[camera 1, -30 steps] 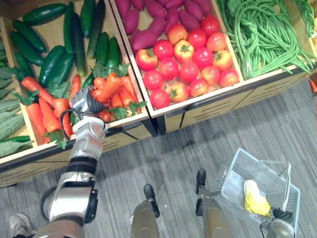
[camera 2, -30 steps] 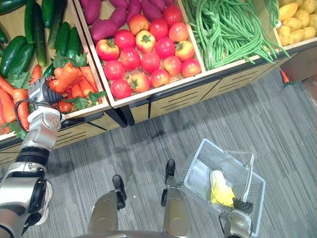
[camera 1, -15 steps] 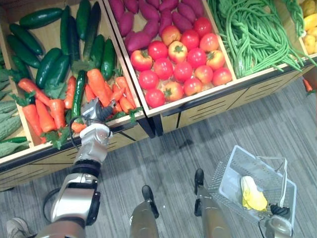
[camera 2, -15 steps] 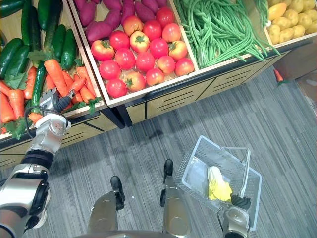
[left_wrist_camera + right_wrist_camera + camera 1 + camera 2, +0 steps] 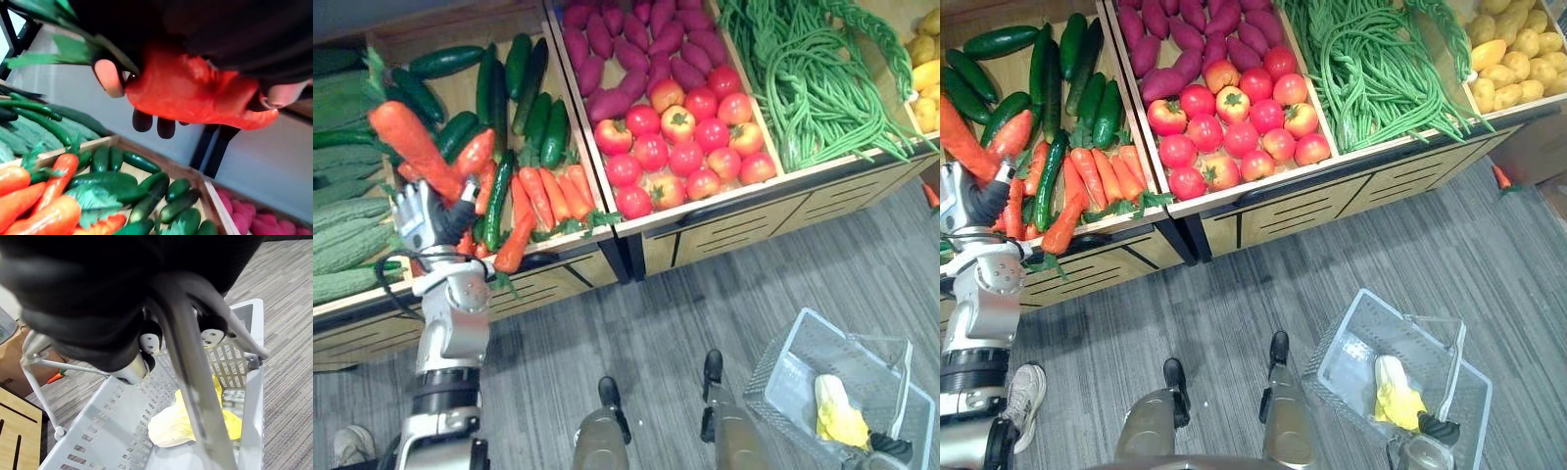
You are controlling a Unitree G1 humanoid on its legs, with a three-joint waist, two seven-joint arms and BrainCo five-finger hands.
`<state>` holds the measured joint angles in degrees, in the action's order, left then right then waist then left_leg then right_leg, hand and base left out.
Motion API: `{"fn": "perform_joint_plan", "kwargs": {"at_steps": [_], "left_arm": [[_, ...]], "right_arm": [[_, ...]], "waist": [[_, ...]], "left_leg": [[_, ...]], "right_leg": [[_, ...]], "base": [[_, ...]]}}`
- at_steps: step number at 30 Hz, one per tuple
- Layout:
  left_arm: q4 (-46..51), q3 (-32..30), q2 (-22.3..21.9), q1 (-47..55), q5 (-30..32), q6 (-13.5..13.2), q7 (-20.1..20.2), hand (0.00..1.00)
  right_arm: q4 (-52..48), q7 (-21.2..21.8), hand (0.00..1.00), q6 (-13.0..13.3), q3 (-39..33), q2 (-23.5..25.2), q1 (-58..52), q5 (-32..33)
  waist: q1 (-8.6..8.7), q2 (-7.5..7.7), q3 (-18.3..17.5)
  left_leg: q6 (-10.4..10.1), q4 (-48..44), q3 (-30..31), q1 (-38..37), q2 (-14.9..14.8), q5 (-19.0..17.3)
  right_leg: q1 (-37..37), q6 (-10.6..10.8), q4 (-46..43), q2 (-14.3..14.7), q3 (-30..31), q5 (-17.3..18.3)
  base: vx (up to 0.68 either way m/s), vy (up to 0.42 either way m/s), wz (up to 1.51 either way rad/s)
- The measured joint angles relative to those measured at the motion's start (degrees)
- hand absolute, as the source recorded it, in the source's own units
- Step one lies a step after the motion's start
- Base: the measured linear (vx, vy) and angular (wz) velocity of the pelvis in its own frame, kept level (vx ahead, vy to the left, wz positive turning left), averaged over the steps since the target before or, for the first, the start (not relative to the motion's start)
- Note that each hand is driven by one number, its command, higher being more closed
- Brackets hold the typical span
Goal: Pick vegetable in the basket
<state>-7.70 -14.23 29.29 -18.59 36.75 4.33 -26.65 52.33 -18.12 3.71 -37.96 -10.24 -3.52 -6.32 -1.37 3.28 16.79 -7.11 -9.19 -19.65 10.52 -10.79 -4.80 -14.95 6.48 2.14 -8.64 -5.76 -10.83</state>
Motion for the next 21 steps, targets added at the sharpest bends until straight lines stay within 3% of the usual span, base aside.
{"fn": "perform_joint_plan", "kwargs": {"at_steps": [6, 10, 13, 14, 18, 21], "left_arm": [[9.28, -0.19, 0.00, 3.66, 0.56, -0.36, -1.73, 1.00], [18.22, 0.65, 0.24, 7.77, 0.60, -2.63, -2.27, 1.00], [24.56, 6.21, 1.79, 9.96, 0.66, -6.76, -2.09, 1.00], [25.60, 9.12, 3.49, 10.56, 0.83, -9.31, -1.55, 1.00], [27.07, 17.28, 8.78, 11.61, 0.68, -15.56, 1.28, 1.00], [27.09, 22.55, 12.45, 11.60, 0.56, -19.59, 3.45, 1.00]], "right_arm": [[2.79, 0.41, 1.00, -0.61, -0.03, 0.05, -0.09, -0.50], [2.79, 0.96, 1.00, -0.56, 0.02, 0.03, 0.02, -0.57], [2.68, 1.51, 1.00, -0.46, 0.28, -0.82, 0.12, -1.98], [2.58, 2.09, 1.00, -0.46, 1.72, -1.97, 0.16, -2.59], [-1.53, 4.12, 1.00, -0.12, 12.33, -9.20, -0.28, -7.07], [-4.13, 6.24, 1.00, 2.92, 18.67, -16.80, 0.13, -10.98]], "waist": [[0.33, 0.14, -2.97], [0.46, 0.33, -4.23], [0.94, 0.39, -5.05], [1.40, 0.53, -5.47], [3.16, 0.47, -5.85], [4.60, 0.12, -6.28]], "left_leg": [[0.14, 1.70, -0.15, -1.76, 0.44, 1.02], [0.02, 2.04, -1.43, -3.08, 0.63, 0.91], [-0.13, 1.95, -2.56, -4.16, 0.75, 0.36], [-0.10, 1.98, -3.44, -4.83, 0.89, 0.14], [-0.44, 0.73, -8.34, -7.86, 1.06, -2.62], [-0.47, -0.30, -12.31, -10.07, 1.05, -4.74]], "right_leg": [[1.13, -0.15, 0.76, 0.15, 0.31, -0.14], [1.30, -0.12, 0.91, 0.33, 1.67, -0.15], [1.51, 0.12, 0.98, 0.42, 3.01, -0.15], [1.63, 0.42, 1.23, 0.43, 3.91, -0.30], [2.20, 1.53, 1.98, 0.65, 8.91, -0.52], [2.15, 2.31, 2.15, 0.96, 13.07, -0.87]], "base": [[0.01, 0.003, -0.01], [0.03, 0.014, -0.18], [0.01, 0.009, -0.23], [0.01, 0.017, -0.40], [-0.01, 0.033, -0.61], [-0.02, 0.030, -0.74]]}}
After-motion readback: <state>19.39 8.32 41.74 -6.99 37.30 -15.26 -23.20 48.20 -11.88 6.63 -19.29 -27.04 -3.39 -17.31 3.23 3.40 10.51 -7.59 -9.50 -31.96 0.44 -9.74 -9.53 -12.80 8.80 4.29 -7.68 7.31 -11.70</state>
